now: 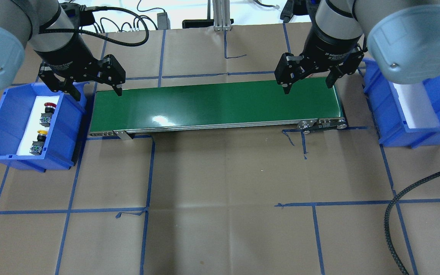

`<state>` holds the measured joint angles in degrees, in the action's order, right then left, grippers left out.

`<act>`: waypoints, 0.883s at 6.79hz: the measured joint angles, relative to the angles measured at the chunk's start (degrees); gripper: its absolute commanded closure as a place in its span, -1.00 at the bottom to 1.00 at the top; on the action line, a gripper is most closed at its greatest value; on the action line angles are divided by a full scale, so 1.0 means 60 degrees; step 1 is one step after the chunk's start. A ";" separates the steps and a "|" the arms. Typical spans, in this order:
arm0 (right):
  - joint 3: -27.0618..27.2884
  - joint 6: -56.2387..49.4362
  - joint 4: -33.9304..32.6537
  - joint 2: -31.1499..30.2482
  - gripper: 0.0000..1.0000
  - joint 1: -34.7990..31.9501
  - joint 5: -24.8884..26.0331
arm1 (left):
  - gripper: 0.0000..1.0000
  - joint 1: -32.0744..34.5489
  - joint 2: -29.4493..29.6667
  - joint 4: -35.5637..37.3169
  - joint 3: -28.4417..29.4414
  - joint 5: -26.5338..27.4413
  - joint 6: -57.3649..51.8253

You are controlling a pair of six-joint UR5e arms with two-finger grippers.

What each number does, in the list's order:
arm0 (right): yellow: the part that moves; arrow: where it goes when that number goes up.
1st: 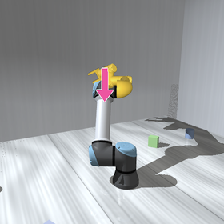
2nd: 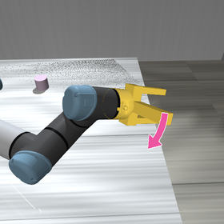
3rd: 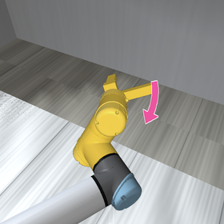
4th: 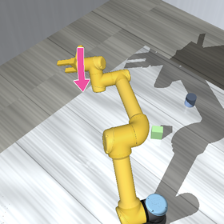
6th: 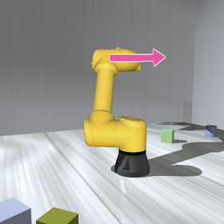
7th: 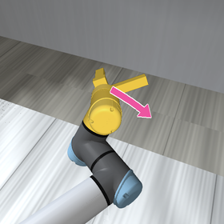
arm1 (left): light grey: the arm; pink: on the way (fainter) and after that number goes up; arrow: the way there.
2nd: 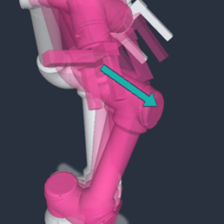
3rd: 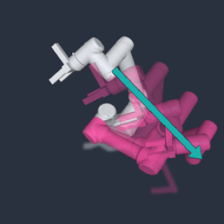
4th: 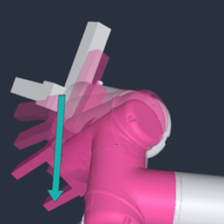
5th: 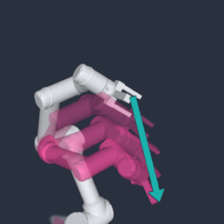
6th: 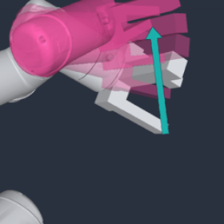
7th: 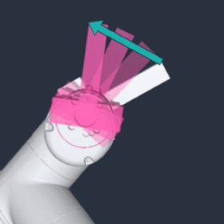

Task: Transport two buttons from left to right
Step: 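Move the left gripper over the blue bin holding the buttons, then lower the left gripper toward the yellow-capped button in the bin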

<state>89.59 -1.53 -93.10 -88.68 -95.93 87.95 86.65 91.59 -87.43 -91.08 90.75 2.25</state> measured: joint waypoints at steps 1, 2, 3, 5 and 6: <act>0.0005 0.0003 0.0011 0.0009 -1.00 0.0012 0.0035 | -1.00 -0.0258 -0.0069 0.0006 -0.0017 0.0006 -0.0389; 0.0013 0.0005 0.0016 0.0009 -1.00 0.0028 0.0053 | -1.00 -0.0821 -0.0135 0.0006 -0.0048 -0.0001 -0.1055; 0.0019 0.0006 0.0018 0.0005 -1.00 0.0050 0.0060 | -1.00 -0.1480 -0.0178 0.0004 -0.0076 0.0002 -0.1761; 0.0018 0.0013 0.0029 -0.0006 -1.00 0.0075 0.0056 | -1.00 -0.2734 -0.0137 0.0076 -0.0145 0.0010 -0.3410; 0.0020 0.0010 0.0037 -0.0006 -1.00 0.0084 0.0057 | -1.00 -0.3512 -0.0100 0.0233 -0.0246 0.0011 -0.4355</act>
<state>89.71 -1.47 -92.88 -88.72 -95.43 88.29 65.58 90.98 -86.03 -92.55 90.81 -23.88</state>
